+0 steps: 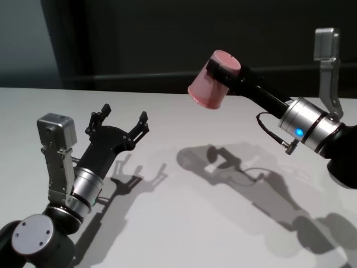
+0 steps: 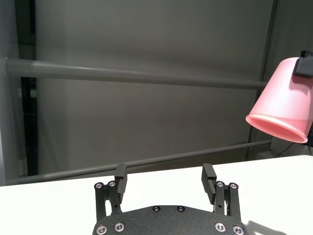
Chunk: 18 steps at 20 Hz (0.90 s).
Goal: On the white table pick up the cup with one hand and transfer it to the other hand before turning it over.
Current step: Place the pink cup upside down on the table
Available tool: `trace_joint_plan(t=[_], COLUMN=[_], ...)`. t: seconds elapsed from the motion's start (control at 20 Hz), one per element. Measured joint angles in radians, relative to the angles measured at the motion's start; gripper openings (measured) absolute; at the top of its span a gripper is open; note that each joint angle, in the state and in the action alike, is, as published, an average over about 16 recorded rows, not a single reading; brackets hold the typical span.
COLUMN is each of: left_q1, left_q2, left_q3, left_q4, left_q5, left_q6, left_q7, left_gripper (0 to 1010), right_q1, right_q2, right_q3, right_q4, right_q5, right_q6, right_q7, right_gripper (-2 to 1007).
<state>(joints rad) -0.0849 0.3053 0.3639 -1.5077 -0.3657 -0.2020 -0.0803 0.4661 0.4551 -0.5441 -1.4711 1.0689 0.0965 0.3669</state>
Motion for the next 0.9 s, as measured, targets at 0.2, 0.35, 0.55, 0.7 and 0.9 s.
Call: trace_joint_plan(t=[0.2,0.35,0.55,0.7,0.9], left_q1=[0.0,0.0,0.0,0.0,-0.001], left_q2=[0.0,0.0,0.0,0.0,0.0], left_q3=[0.0,0.0,0.0,0.0,0.0], left_q4=[0.0,0.0,0.0,0.0,0.0], left_q5=[0.0,0.0,0.0,0.0,0.0], left_q6=[0.0,0.0,0.0,0.0,0.0], left_q7=[0.0,0.0,0.0,0.0,0.0], left_gripper=[1001,1001,1001,1001,1001], right_q1=[0.027,0.047,0.072,0.087,0.1], right_q2=[0.022,0.03,0.031,0.028,0.024], right_q3=[-0.039,-0.067,-0.101,-0.124,-0.146], right_q4=[0.008,0.023,0.05,0.075,0.108], right_q5=[-0.063,-0.099,-0.137,-0.163,-0.195], right_q6=[0.05,0.088,0.129,0.148,0.16], right_q7=[0.002,0.014,0.038,0.061,0.088], right_gripper=[743,743,743,743,743])
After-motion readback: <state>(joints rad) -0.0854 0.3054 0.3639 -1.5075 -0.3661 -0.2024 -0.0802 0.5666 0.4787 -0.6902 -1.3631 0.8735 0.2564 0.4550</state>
